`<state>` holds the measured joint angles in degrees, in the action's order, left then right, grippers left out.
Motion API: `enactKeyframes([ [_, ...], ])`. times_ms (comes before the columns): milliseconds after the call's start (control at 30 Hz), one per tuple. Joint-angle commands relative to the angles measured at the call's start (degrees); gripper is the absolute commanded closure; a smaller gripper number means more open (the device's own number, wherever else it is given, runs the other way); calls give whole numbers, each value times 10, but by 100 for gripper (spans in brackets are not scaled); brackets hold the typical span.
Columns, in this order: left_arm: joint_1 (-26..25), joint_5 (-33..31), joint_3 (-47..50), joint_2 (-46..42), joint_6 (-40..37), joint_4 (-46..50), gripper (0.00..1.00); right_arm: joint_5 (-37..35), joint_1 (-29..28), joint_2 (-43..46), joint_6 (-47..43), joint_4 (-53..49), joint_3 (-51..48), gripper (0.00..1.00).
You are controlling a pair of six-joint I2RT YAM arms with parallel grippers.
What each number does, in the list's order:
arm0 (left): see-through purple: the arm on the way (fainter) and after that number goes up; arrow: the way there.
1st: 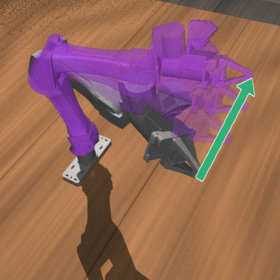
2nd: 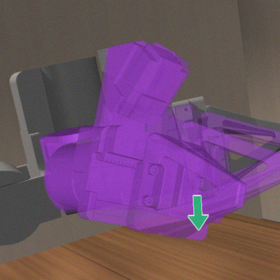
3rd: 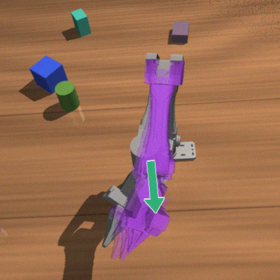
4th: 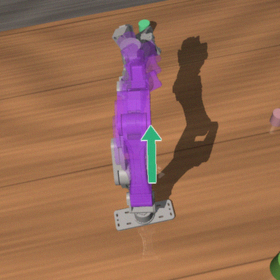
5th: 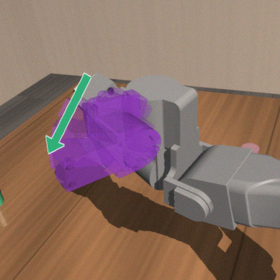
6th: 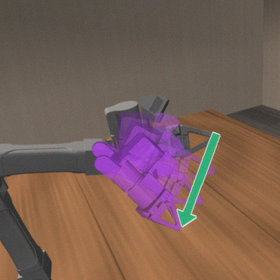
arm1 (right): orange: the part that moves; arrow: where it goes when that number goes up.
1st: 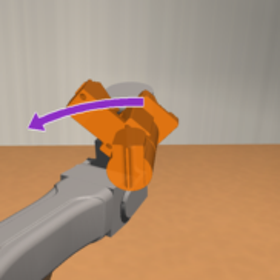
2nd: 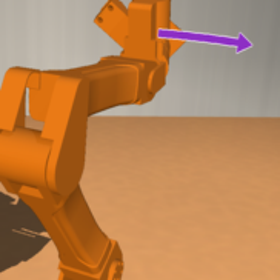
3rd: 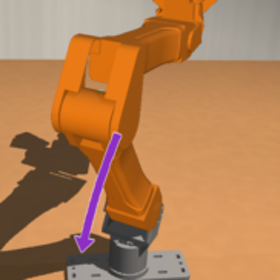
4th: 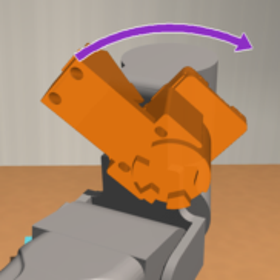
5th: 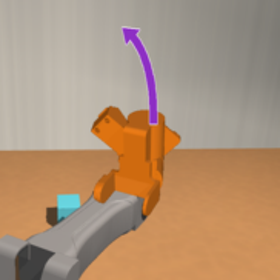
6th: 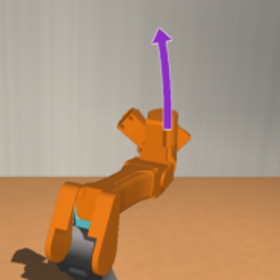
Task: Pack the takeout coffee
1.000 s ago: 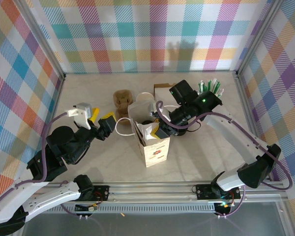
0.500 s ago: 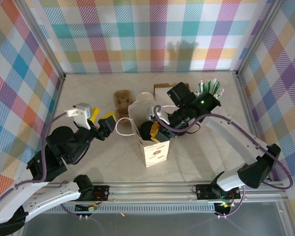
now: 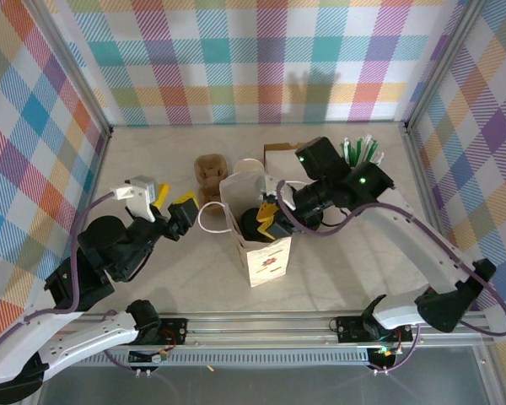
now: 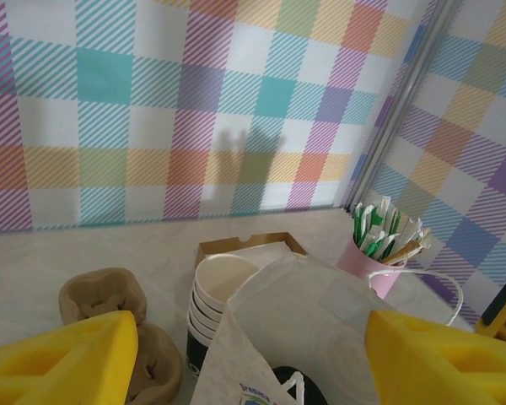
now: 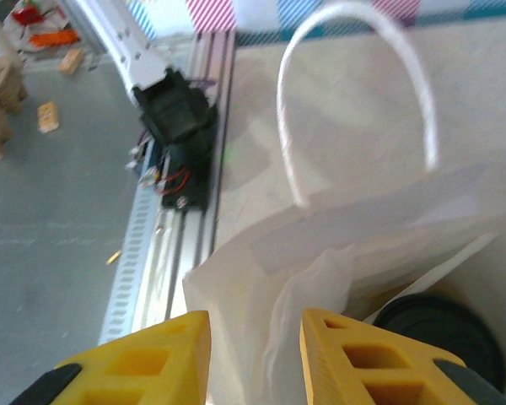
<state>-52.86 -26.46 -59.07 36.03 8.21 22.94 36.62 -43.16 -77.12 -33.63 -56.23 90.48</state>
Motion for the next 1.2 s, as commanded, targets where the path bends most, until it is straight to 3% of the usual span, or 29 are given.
enactKeyframes([
  [0,-3,3,-28,22,-31,7,29,-11,3,28,42,96,18,66],
  [133,-3,42,-67,72,-55,26,29,-23,14,19,79,99,60,66],
  [367,-3,124,-195,180,-80,154,30,-20,16,15,77,35,78,65],
  [1167,-3,174,-355,312,-81,369,34,-88,18,53,100,-116,73,65],
])
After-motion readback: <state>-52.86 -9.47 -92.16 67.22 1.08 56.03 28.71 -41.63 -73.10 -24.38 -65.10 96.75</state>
